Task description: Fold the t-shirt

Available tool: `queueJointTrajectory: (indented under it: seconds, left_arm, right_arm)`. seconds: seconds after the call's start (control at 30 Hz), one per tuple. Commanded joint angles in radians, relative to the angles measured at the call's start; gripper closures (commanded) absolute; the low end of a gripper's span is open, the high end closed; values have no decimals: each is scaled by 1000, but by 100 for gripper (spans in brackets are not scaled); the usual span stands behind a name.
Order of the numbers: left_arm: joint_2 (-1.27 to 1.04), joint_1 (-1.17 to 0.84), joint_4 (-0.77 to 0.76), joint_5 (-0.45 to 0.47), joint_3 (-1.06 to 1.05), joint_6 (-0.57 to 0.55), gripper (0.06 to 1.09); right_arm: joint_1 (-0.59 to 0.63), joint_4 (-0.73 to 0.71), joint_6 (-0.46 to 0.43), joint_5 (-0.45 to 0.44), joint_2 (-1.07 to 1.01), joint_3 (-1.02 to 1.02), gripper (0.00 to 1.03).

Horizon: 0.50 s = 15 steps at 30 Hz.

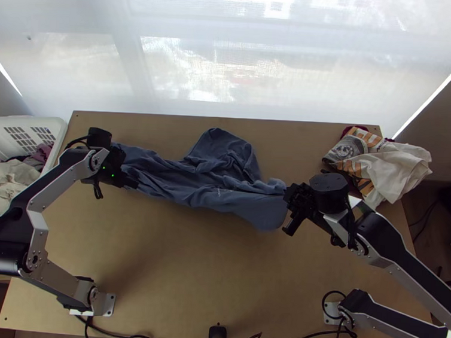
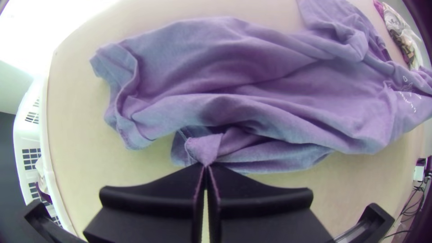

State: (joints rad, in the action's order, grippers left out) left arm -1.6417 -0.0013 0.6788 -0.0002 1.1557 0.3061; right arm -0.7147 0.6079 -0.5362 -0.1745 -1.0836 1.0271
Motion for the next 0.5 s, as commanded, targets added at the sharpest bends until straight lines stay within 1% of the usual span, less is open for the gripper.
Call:
queueJointTrajectory:
  seconds: [0.0, 0.23, 0.47]
  left_arm:
    - [88, -2, 15, 11, 25, -15, 105]
    - [270, -2, 91, 28, 151, -45, 105]
    - [330, 7, 180, 28, 326, -48, 105]
  right_arm:
    - [1, 4, -4, 0, 7, 10, 100]
    - [21, 4, -7, 0, 10, 102, 100]
    - [29, 12, -18, 0, 5, 214, 100]
